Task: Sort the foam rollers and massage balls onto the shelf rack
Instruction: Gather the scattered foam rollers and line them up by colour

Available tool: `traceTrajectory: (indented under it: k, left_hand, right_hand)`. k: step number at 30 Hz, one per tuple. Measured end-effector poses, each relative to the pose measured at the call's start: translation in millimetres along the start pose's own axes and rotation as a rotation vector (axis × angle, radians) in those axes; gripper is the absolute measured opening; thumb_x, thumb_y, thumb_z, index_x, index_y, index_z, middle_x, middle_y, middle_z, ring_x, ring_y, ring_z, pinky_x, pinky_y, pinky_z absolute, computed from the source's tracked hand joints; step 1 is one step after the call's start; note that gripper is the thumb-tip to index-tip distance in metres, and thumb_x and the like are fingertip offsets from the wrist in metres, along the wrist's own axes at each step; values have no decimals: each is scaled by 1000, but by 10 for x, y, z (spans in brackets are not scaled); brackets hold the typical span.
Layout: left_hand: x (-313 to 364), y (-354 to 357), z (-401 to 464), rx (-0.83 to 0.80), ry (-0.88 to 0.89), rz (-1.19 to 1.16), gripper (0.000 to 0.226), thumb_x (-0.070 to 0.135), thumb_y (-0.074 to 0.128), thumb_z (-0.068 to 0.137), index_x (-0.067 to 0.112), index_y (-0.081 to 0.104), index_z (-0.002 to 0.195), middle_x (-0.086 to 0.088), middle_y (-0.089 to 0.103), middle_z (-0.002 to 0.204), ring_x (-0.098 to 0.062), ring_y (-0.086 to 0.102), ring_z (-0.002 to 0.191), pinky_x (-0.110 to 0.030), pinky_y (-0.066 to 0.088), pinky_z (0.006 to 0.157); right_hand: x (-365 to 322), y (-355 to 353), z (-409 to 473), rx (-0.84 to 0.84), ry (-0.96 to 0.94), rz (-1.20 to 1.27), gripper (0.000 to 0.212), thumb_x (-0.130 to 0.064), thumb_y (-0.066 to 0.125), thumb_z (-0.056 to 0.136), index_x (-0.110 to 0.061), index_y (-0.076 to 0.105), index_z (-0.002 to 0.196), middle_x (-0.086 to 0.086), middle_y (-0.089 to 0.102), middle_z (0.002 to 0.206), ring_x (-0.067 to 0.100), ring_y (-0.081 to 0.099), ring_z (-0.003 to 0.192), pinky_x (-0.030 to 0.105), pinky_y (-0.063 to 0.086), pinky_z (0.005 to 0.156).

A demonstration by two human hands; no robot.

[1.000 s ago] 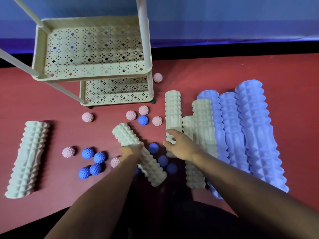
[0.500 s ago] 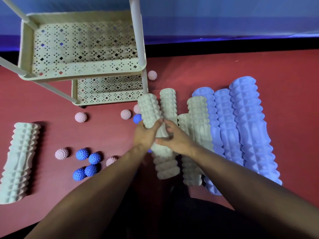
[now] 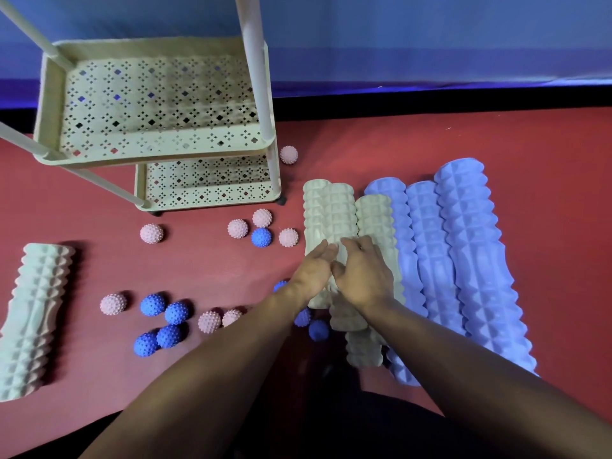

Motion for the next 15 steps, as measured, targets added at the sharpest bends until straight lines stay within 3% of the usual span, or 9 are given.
traceTrajectory:
  k: [3,6,8,10,12,15]
  left_hand:
    - [62,-3,-91,8,15,89,73,59,49,91,28,31,155,0,43,156,-19,42,142,-43,30,121]
    - [124,-128,-111,46,94,199,55,49,44,102,27,37,153,9,47,148,-14,45,135,-34,30,118]
    - [236,-323,-213,86,160,294,46,43,45,104,24,46,146,9,56,135,-13,52,123,-26,38,108]
    - [339,-665,-325,153,212,368,33,36,51,104,20,55,132,6,63,114,-13,57,104,-19,45,88]
    - [416,-1174,-458,260,221,427,33,30,55,102,15,57,131,3,61,106,-18,57,95,-24,45,77]
    - [469,-2050,-729,451,206,601,36,29,54,103,15,56,136,4,58,112,-18,59,103,-22,40,87]
  right_hand:
    - [23,-21,10,-39,3,-3,51,-40,57,97,-20,46,143,1,43,142,21,42,130,38,48,94]
    - [28,-112,-4,-43,-21,-23,50,-39,54,99,-22,44,145,-1,42,144,20,41,131,37,46,96]
    - [-37,-196,4,-51,-84,-32,51,-39,53,100,-22,44,146,-2,42,145,19,43,131,35,47,98]
    - [-186,-269,40,-72,-168,-31,53,-41,53,100,-22,43,148,-4,43,146,18,44,132,35,46,102]
    - [-420,-301,83,-92,-241,-36,55,-45,52,100,-24,41,149,-6,43,148,19,45,133,36,44,106]
    - [-882,-232,106,-125,-329,-35,56,-48,49,99,-25,41,150,-6,43,149,20,44,135,37,40,109]
Point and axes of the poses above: each hand's wrist, its own z-axis towards the middle knuckle, its own y-axis out of the palm, x = y × z, the point moved 6 cm from there along z, towards the middle knuckle
